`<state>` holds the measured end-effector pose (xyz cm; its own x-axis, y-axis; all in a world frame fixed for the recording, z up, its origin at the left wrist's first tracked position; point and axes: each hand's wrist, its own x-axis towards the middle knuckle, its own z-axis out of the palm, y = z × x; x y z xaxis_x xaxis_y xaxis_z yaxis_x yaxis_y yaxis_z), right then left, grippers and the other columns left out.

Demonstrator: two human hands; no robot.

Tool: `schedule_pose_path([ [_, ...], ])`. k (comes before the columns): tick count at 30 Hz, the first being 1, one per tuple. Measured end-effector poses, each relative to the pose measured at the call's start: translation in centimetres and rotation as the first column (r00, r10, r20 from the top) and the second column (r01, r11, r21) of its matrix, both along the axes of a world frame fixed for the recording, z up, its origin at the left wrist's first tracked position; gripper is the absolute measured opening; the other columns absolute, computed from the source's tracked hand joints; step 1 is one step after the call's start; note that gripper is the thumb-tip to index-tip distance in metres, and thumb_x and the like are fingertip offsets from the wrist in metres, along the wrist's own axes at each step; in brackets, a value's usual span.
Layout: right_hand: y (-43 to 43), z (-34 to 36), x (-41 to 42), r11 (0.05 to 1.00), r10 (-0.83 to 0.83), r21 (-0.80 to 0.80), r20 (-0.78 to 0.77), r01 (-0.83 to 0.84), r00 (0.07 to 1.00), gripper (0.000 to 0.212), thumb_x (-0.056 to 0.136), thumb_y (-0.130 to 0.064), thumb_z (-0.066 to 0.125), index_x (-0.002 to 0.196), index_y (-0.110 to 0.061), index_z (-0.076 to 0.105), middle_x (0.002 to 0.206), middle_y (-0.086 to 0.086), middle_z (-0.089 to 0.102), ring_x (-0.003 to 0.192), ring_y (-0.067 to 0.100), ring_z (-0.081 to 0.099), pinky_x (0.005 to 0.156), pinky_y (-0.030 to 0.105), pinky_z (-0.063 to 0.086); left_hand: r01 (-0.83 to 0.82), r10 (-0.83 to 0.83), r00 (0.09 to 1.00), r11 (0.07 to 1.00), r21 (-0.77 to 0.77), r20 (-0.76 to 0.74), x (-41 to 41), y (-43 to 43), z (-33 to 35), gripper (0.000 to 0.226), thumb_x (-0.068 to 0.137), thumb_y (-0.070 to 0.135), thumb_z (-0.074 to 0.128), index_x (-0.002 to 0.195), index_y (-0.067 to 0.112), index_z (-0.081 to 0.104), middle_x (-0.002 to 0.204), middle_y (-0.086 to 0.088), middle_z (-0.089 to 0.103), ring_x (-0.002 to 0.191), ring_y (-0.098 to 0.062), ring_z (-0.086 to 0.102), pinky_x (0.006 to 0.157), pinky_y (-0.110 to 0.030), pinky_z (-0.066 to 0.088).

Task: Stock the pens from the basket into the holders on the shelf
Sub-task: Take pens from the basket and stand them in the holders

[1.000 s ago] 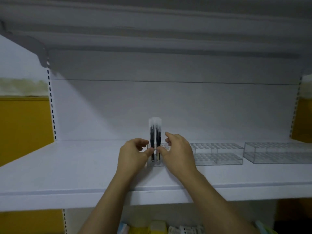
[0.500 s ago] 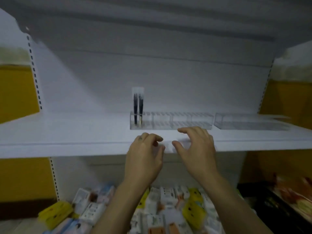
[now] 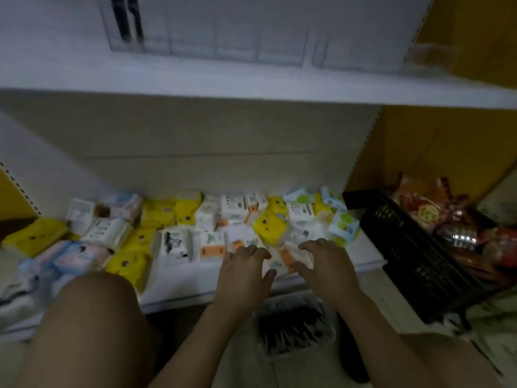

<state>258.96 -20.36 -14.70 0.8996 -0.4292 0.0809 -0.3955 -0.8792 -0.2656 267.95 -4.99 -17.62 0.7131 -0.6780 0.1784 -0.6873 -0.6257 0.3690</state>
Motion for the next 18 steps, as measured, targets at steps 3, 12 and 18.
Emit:
schedule_pose_path([
  [3, -1.6, -6.0, -1.9, 0.992, -0.011, 0.118, -0.201, 0.035, 0.98, 0.04, 0.09, -0.044, 0.059, 0.121, -0.02, 0.06, 0.116, 0.005, 0.062, 0.106, 0.025, 0.057, 0.086, 0.034, 0.047, 0.021, -0.008, 0.994, 0.992, 0.126, -0.107, -1.3, -0.9, -3.8, 0.037, 0.092, 0.046, 0.052, 0.123, 0.027, 0.057, 0.121, 0.005, 0.059, 0.113, -0.019, 0.052, 0.091, -0.035, 0.04],
  [12, -1.5, -18.2, -4.0, 0.892, 0.03, 0.406, -0.491, 0.198, 0.871, 0.03, 0.099, -0.027, 0.047, 0.072, -0.013, 0.051, 0.069, 0.005, 0.049, 0.062, 0.019, 0.045, 0.063, 0.031, 0.037, 0.036, 0.136, 0.892, 0.929, 0.368, -0.43, -4.2, -3.2, -14.7, 0.025, 0.091, 0.035, 0.056, 0.111, 0.02, 0.058, 0.108, -0.003, 0.063, 0.097, -0.021, 0.06, 0.087, -0.037, 0.051],
  [18, -4.5, -21.6, -4.6, 0.753, 0.06, 0.582, -0.526, 0.308, 0.848, 0.032, 0.099, -0.021, 0.051, 0.112, 0.006, 0.064, 0.108, 0.026, 0.063, 0.095, 0.033, 0.059, 0.085, 0.038, 0.049, 0.034, 0.227, 0.759, 0.922, 0.385, -0.61, -5.7, -5.8, -21.9, 0.028, 0.092, 0.031, 0.053, 0.115, 0.016, 0.057, 0.109, -0.006, 0.063, 0.093, -0.023, 0.061, 0.077, -0.032, 0.054],
])
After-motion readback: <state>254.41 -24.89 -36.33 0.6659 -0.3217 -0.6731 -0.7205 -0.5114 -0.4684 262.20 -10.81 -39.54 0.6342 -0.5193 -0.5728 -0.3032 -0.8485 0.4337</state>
